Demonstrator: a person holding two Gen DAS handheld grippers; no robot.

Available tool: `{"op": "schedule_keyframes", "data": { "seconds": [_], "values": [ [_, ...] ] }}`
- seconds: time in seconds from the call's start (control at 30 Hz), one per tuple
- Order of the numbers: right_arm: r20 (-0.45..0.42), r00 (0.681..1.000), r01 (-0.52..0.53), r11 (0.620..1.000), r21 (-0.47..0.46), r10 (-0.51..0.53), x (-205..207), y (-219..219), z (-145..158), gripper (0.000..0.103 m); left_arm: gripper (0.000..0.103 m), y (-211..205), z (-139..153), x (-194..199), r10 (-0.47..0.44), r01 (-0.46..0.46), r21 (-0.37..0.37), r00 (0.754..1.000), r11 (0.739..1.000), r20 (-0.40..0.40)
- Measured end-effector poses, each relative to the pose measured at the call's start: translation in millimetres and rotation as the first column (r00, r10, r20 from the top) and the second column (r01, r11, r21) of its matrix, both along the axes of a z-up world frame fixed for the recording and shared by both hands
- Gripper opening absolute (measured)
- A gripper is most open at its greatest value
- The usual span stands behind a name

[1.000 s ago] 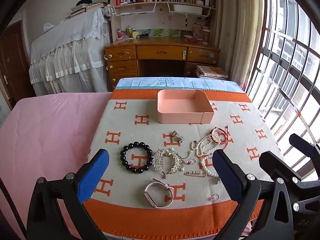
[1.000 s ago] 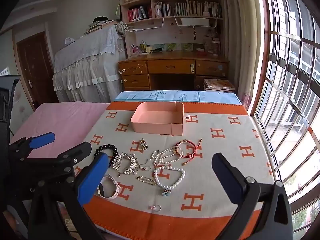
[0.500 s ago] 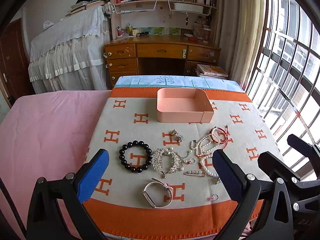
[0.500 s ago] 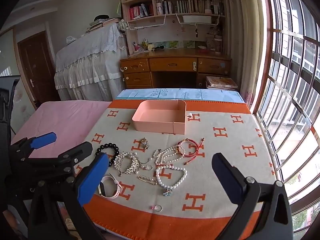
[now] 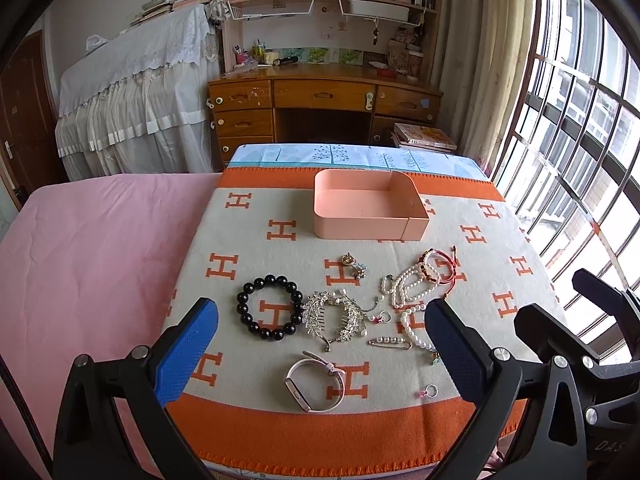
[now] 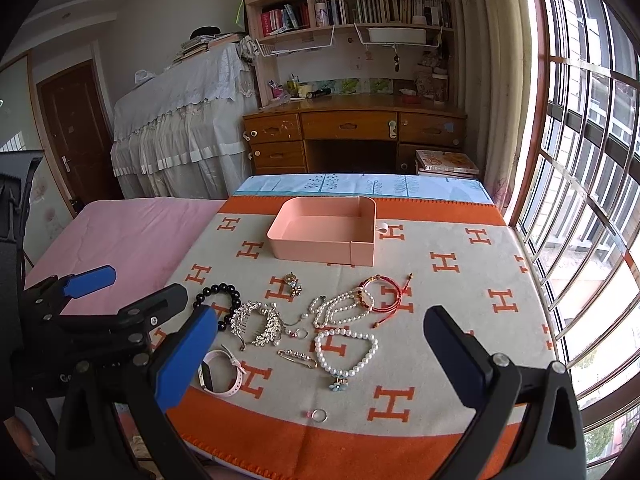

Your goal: Organize jewelry

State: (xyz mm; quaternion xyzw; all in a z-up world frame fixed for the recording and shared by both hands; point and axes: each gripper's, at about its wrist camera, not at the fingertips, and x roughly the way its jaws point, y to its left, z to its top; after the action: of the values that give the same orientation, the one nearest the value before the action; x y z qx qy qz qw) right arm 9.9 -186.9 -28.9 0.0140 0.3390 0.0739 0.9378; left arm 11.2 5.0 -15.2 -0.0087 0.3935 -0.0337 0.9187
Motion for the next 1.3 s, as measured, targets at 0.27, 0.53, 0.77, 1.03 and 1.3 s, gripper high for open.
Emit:
{"op": "schedule_keyframes", "data": {
  "seconds": [0.27, 0.53, 0.77, 1.03, 1.3],
  "values": [
    [-0.003, 1.000, -0.001, 1.000, 0.002, 0.001, -1.2, 1.0, -1.1, 0.103, 0.102, 0.1, -0.3, -0.1, 0.000, 0.000, 0.000, 1.000, 1.000, -0.001],
    [-0.005, 1.000, -0.001, 1.000, 0.003, 0.001, -1.5, 1.2, -0.4, 0.103, 0.102, 0.2, -0.5, 0.1, 0.000, 0.000, -0.001, 1.000, 1.000, -0.003],
    [-0.004, 1.000, -0.001, 1.000, 0.005, 0.001, -2.2, 0.5, 0.6, 0.103, 0.102, 0.1, 0.0, 0.2, -0.001, 0.001, -0.001, 1.000, 1.000, -0.001],
    [-0.006, 1.000, -0.002, 1.000, 0.006, 0.002, -3.4, -0.7, 2.9, 0.103, 0.102, 0.3, 0.8, 0.7, -0.002, 0.002, -0.002, 1.000, 1.000, -0.003],
    [-0.002, 1.000, -0.003, 1.000, 0.005, 0.003, -4.0, -1.3, 3.8, 0.103, 0.102, -1.1, -4.4, 1.6, -0.009, 0.009, -0.021, 1.000, 1.000, -0.009]
  ]
}}
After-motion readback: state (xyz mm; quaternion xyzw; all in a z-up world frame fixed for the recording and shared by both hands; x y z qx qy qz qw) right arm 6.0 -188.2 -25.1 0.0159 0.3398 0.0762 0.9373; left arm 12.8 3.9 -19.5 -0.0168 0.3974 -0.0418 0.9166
